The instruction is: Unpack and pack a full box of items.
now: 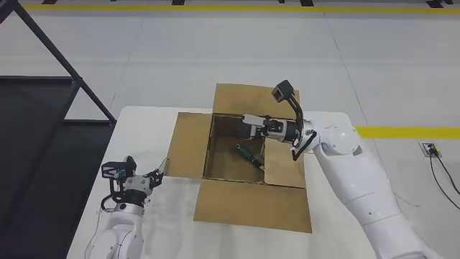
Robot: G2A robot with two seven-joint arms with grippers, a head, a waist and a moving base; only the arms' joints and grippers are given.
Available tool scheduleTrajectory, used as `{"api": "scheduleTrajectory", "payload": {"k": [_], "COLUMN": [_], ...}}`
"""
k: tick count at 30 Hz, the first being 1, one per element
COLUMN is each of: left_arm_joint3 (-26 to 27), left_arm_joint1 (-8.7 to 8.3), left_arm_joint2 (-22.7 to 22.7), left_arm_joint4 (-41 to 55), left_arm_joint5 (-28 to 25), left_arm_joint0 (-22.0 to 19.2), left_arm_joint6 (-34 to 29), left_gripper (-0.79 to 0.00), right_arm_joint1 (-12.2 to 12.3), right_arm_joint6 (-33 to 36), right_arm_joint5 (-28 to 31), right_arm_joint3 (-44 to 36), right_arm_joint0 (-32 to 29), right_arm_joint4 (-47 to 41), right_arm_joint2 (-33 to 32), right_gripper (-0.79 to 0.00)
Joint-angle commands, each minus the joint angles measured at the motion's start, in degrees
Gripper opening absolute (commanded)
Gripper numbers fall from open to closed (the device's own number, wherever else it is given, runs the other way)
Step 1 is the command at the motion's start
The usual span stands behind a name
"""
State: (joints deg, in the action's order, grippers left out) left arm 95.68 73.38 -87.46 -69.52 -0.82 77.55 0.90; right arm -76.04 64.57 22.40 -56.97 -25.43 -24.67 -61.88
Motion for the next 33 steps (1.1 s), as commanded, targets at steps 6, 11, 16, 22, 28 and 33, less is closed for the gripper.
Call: {"api": "scheduleTrajectory", "payload": {"k": [6, 11, 16, 22, 28, 33], "left_arm_joint3": [0.1, 2.5, 6.6, 11.3, 15.2, 20.1], "left_arm_joint1": [-0.10, -0.27, -0.51, -0.76, -0.91, -1.07], "left_arm_joint2": [-0.3, -1.3, -3.1, -5.0, -6.4, -7.6], "left_arm_joint4": [-0.9, -0.3, 0.5, 0.2, 0.0, 0.3], "left_arm_joint5": [-0.4, -1.8, -3.1, -3.9, -4.0, -5.6], "left_arm_joint0": [-0.3, 0.4, 1.9, 3.5, 4.7, 6.2], "left_arm_joint6": [-0.9, -1.3, -1.5, -1.6, -1.3, -1.0], "left_gripper": [0.000, 0.000, 0.000, 0.000, 0.000, 0.000], "right_arm_joint1": [0.5, 0.9, 1.3, 1.7, 2.2, 2.7], "right_arm_joint6": [0.0, -0.1, -0.2, -0.3, -0.4, -0.7], "right_arm_joint5": [-0.2, -0.6, -0.8, -1.0, -1.4, -1.7], "right_arm_joint3": [-2.2, -3.7, -4.7, -5.8, -6.8, -7.5], "right_arm_joint0": [-1.2, -2.2, -2.9, -3.9, -5.0, -6.0], "right_arm_joint4": [0.9, 1.4, 1.7, 2.0, 2.3, 2.9], "right_arm_joint2": [-0.7, -1.4, -2.2, -3.0, -3.9, -5.1], "right_gripper": [0.000, 0.000, 0.000, 0.000, 0.000, 0.000]}}
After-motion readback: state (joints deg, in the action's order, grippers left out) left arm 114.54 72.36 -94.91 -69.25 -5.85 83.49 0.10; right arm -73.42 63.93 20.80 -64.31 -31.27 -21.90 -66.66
